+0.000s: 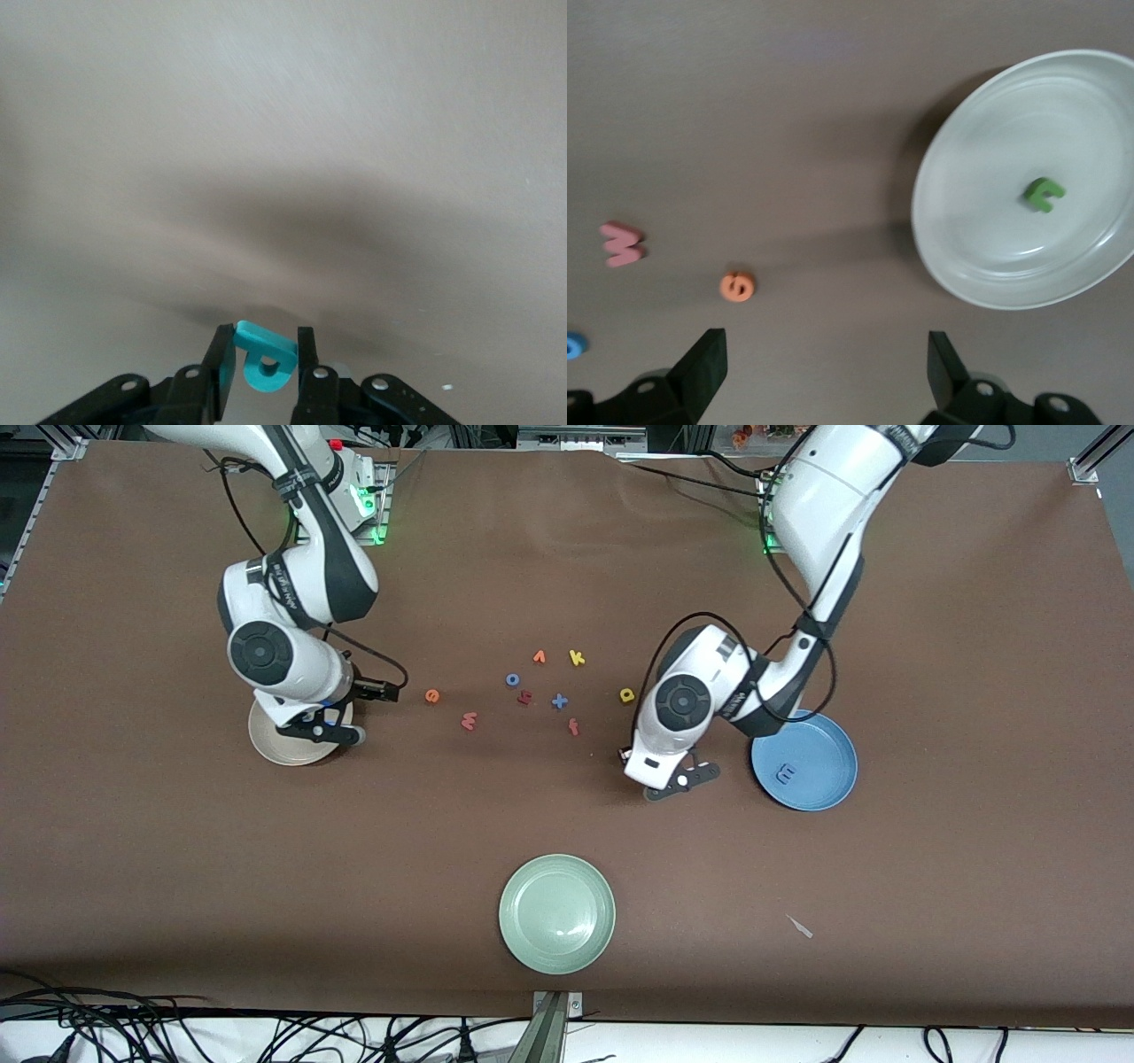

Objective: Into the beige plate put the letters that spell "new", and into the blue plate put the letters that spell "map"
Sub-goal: 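Drop the P in the blue plate while the right gripper reaches the 6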

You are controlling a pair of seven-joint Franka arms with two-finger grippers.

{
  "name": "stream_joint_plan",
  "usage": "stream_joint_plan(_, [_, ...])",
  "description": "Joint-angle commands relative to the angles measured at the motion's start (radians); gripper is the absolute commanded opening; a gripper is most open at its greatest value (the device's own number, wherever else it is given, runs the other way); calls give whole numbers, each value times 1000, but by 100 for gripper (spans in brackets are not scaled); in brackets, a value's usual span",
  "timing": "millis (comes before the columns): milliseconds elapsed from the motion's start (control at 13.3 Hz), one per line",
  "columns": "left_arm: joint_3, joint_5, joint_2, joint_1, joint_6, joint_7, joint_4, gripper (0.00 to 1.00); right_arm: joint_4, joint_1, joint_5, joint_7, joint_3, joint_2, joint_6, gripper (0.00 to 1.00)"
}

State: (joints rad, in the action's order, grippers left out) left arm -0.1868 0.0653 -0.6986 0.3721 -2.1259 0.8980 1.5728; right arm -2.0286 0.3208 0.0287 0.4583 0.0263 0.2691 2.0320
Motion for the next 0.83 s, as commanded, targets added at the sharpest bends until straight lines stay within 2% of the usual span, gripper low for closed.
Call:
stream_joint_plan(0, [-2,-9,73,-79,101,-209,16,12,-5,-6,8,16,10,-31,-25,100])
stream_joint_plan(150, [-2,-9,86,-142,150,-331,26,12,-13,-5,10,46,24,-37,-26,100])
stream_joint_plan(526, [3,2,93,-263,170,-600,79,13,-42,-5,11,80,87,-67,0,100])
stream_joint_plan(752, [3,56,79,-320,161,-732,101,15,-186,-5,10,94,112,-120,181,100])
